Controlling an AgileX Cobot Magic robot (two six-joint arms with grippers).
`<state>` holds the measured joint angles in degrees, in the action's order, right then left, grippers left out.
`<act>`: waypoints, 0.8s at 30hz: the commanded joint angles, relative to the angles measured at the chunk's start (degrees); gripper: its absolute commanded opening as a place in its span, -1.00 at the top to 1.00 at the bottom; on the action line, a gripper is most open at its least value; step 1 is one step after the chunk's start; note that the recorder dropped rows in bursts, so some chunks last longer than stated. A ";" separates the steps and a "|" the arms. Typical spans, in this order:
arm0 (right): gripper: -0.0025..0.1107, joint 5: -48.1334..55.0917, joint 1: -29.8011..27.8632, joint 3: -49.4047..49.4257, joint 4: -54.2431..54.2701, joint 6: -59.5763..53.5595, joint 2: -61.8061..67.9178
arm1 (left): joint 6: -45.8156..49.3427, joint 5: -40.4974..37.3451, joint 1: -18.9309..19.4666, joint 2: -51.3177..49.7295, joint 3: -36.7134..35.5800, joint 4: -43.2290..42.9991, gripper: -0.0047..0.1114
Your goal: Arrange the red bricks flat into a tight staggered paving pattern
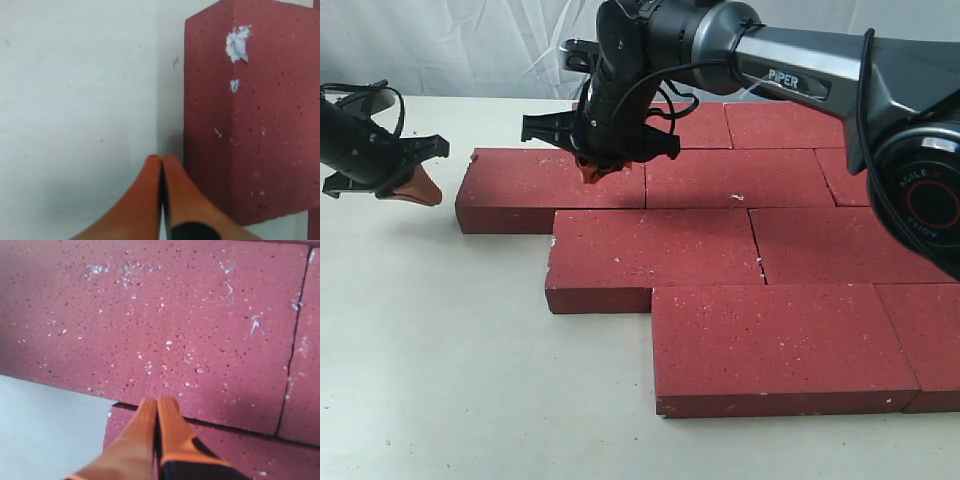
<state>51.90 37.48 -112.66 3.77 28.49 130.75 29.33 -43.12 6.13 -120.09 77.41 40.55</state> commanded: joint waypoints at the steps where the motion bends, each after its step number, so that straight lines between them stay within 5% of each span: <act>1: 0.97 2.67 -0.03 0.00 -0.65 -3.24 -1.85 | -0.44 -2.10 0.17 1.51 -0.18 -1.19 0.92; 18: 0.97 13.34 -0.14 0.00 -0.65 -14.95 -5.30 | -3.43 3.06 -0.06 18.11 -12.59 -3.85 0.92; 24: 0.97 14.31 -0.14 0.00 -0.71 -15.04 -6.95 | -6.50 7.37 -3.85 23.38 -16.31 -7.93 0.92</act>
<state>65.69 37.48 -112.66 3.67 13.99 125.31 24.01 -37.42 4.43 -99.06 62.36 34.01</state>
